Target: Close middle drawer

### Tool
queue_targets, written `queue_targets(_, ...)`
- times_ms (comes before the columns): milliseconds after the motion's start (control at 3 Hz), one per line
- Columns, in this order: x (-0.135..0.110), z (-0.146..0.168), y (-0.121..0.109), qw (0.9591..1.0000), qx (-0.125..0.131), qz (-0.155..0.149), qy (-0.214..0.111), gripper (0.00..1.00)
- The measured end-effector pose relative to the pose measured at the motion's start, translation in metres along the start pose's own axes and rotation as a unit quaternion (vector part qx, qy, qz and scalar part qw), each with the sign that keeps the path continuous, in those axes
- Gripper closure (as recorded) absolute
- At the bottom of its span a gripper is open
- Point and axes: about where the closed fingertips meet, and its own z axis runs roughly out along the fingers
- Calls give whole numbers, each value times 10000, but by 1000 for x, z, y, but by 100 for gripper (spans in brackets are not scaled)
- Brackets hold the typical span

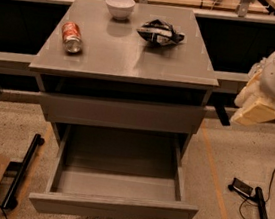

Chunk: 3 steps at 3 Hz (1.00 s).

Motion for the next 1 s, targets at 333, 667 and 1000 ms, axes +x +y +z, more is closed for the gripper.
queue_targets(333,-1,-2,0,10000,25,-6,-8,85)
queue_targets(667,-2,13,6,9998,-124,-58,109,100)
queue_targets(1000,-2,71,36,9976,-684,82,-101,100)
